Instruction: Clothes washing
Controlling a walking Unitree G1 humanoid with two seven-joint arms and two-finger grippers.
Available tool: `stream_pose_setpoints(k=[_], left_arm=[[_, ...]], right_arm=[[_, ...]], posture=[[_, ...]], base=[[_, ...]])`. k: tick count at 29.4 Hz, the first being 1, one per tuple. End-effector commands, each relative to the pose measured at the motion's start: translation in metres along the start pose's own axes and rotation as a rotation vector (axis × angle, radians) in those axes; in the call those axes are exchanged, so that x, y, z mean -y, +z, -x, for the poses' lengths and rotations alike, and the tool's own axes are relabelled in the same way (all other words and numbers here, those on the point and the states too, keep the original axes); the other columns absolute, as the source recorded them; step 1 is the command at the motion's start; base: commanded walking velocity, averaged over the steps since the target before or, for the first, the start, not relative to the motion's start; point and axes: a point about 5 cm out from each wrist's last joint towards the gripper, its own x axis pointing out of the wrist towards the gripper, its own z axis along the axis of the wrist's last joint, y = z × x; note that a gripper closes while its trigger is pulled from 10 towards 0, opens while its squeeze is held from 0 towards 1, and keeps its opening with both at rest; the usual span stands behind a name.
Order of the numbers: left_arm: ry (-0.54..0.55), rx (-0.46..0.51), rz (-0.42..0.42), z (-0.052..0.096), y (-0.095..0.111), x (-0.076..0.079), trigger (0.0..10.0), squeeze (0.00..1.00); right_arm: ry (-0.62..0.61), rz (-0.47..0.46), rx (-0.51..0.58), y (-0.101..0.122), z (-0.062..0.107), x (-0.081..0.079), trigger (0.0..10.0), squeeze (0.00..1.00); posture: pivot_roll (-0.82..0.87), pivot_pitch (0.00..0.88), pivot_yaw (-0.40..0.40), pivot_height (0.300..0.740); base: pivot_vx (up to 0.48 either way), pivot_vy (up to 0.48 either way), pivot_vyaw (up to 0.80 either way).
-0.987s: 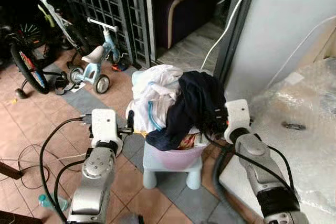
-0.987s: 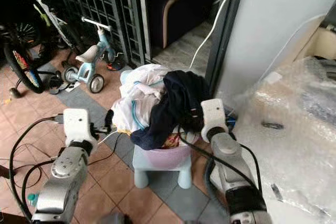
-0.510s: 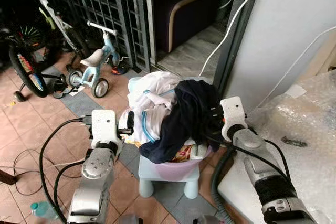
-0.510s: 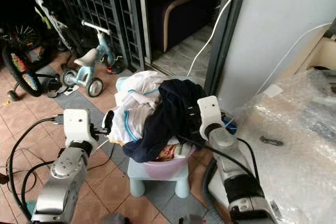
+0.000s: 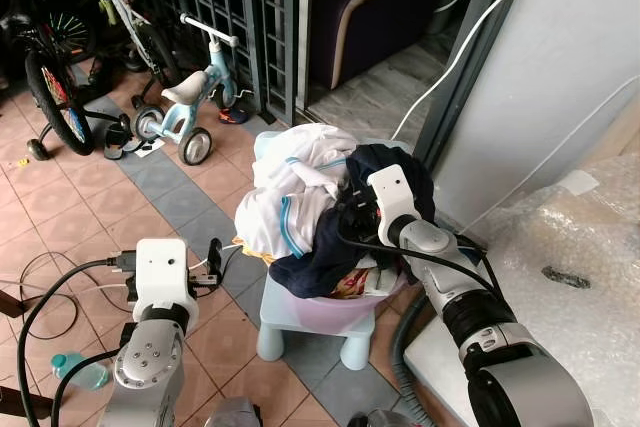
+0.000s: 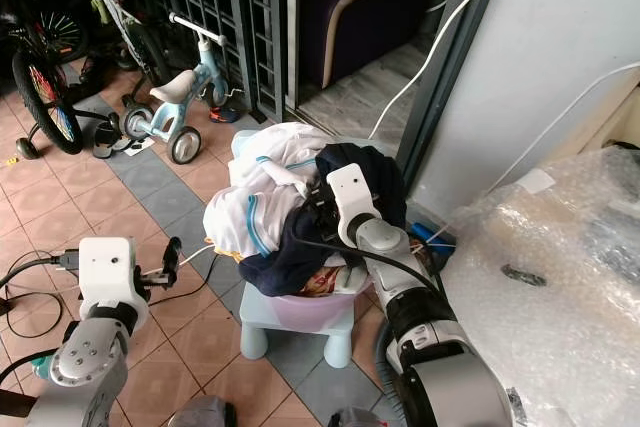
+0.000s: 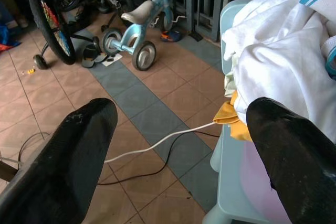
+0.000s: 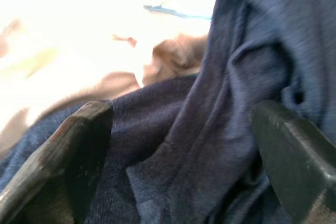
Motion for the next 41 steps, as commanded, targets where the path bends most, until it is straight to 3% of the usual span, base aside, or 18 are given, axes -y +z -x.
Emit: stream_pose_setpoints(k=[1,2,3,4,12,16,20,33,41], left_arm=[[0.003,0.007,-0.014,0.007,0.006,0.000,10.0,0.00],[0.003,0.004,-0.015,0.008,0.006,0.000,10.0,0.00],[0.003,-0.001,-0.017,0.009,0.005,-0.001,10.0,0.00],[0.004,-0.009,-0.021,0.012,0.005,-0.002,10.0,0.00],[-0.014,-0.043,-0.030,0.015,0.003,0.000,10.0,0.00],[-0.023,-0.055,-0.031,0.013,0.003,0.003,10.0,0.00],[-0.027,-0.065,-0.031,0.008,0.001,0.006,10.0,0.00],[-0.030,-0.047,-0.028,-0.012,0.002,0.013,10.0,0.00],[-0.038,-0.027,-0.002,-0.026,0.005,0.019,10.0,0.00]], right_arm=[[-0.018,0.010,-0.051,-0.005,-0.003,-0.001,10.0,0.00],[-0.020,0.010,-0.059,-0.007,-0.004,-0.001,9.4,0.00],[-0.025,0.008,-0.080,-0.009,-0.004,-0.002,1.6,0.00],[-0.023,-0.003,-0.111,-0.014,-0.005,-0.005,0.0,0.00],[0.040,-0.047,-0.184,-0.030,-0.006,-0.029,0.0,0.00],[0.055,-0.080,-0.190,-0.034,-0.005,-0.032,0.0,0.00],[0.060,-0.118,-0.170,-0.032,-0.004,-0.029,0.0,0.00],[0.092,-0.109,-0.095,-0.011,-0.007,-0.022,0.0,0.00],[0.133,-0.040,-0.005,0.000,0.002,-0.012,0.0,0.00]], posture=[[0.19,0.133,-0.029,0.740],[0.19,0.133,-0.029,0.740],[0.20,0.147,-0.028,0.740],[0.19,0.157,-0.024,0.740],[0.18,0.173,-0.016,0.740],[0.17,0.165,-0.019,0.740],[0.16,0.146,-0.029,0.740],[0.12,0.072,-0.058,0.740],[0.09,0.029,-0.073,0.740]], base=[[0.000,0.000,0.00],[0.000,0.000,0.00],[0.000,0.000,0.00],[0.000,0.000,0.00],[0.000,0.000,0.00],[0.000,0.000,0.00],[0.000,0.000,0.00],[0.000,0.000,0.00],[0.000,0.000,0.00]])
